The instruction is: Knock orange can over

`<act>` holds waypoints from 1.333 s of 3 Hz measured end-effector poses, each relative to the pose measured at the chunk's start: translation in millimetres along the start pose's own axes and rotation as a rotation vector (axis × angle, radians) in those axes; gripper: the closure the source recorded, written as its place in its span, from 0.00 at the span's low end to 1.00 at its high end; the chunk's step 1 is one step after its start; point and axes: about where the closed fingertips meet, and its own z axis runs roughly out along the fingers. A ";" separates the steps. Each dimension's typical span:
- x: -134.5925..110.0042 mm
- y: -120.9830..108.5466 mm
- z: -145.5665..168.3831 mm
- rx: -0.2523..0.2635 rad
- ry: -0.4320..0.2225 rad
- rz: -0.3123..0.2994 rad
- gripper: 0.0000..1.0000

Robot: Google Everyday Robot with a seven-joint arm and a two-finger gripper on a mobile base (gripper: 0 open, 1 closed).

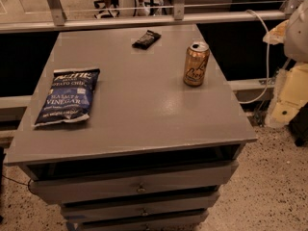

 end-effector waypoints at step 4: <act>-96.0 -78.7 70.1 0.254 -0.345 -0.413 0.00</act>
Offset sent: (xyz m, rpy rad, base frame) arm 0.0920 0.0709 -0.0452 0.1028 -0.3738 0.4362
